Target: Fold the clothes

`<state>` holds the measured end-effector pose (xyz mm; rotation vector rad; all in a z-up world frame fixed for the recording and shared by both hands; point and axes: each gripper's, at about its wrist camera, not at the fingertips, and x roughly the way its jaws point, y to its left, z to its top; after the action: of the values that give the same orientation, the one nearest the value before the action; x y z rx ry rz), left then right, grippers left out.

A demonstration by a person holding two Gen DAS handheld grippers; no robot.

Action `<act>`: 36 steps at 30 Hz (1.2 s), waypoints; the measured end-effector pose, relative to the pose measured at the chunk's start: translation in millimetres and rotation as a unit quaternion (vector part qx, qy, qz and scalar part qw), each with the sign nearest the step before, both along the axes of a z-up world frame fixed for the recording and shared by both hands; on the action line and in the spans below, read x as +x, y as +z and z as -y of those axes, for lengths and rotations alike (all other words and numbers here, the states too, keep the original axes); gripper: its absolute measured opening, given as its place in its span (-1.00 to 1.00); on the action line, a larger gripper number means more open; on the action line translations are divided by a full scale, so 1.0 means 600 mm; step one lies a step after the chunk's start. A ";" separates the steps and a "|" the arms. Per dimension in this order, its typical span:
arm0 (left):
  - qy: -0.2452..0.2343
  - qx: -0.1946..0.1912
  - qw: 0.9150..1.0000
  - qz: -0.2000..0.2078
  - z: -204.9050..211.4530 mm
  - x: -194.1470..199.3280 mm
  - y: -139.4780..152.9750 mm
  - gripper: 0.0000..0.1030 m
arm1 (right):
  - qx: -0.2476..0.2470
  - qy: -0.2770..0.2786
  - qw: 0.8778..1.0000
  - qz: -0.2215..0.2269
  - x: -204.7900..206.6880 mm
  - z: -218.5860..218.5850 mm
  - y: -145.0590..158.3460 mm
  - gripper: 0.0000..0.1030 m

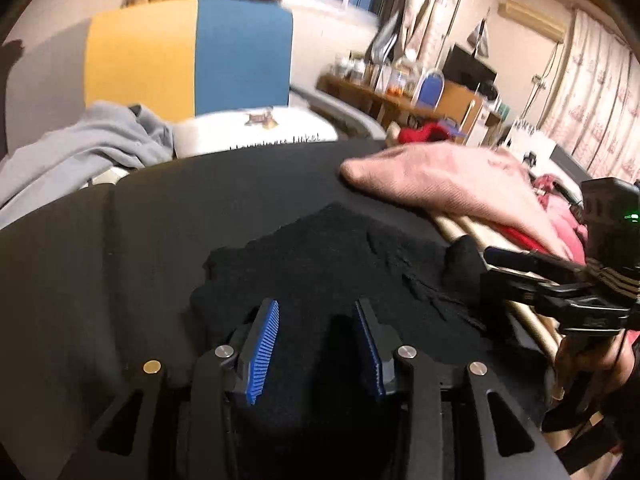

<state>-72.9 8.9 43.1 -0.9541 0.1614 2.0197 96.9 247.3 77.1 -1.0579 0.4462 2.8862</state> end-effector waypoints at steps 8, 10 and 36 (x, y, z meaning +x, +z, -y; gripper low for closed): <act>-0.022 0.029 0.999 -0.011 0.027 0.109 -0.022 -0.18 | 0.089 0.214 0.971 0.055 0.071 0.145 0.001 0.28; -0.020 0.001 0.999 -0.029 0.020 0.131 -0.035 -0.19 | 0.091 0.206 0.970 0.093 0.067 0.145 -0.037 0.28; 0.005 0.136 0.966 0.220 0.066 -0.106 -0.086 0.39 | -0.235 0.030 0.970 0.054 0.057 -0.042 -0.126 1.00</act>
<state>-136.5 -30.5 -8.6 -1.1932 -0.3537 1.7321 131.2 272.7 1.6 -1.2904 1.1501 2.8194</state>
